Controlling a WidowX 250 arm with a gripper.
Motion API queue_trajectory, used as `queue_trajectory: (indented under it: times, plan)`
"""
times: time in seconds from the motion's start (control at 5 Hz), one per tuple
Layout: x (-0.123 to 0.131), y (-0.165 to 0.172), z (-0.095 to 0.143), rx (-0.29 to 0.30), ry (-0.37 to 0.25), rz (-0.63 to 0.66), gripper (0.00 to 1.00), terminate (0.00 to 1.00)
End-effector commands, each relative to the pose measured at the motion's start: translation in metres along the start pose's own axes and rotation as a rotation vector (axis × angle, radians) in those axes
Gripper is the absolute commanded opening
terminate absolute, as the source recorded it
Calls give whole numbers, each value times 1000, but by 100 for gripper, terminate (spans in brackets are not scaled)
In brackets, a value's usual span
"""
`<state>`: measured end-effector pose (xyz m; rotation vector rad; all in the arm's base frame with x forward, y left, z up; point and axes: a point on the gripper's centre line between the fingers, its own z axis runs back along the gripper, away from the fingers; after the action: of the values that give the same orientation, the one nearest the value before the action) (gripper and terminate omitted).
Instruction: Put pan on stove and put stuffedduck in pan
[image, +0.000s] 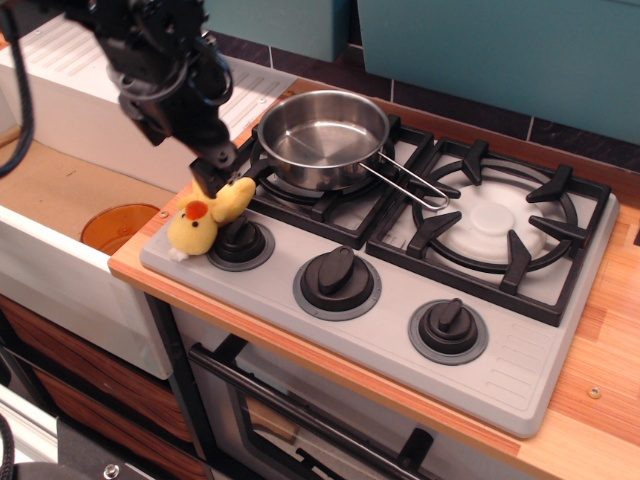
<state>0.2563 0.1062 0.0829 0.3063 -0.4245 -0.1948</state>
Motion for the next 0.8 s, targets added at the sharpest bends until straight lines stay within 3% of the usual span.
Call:
queue_trajectory:
  times: [0.0,0.6]
  plan:
    - [-2,3,0,30,-33,19,100,0]
    - [-16,-7,-21,16,-23,40,100,0]
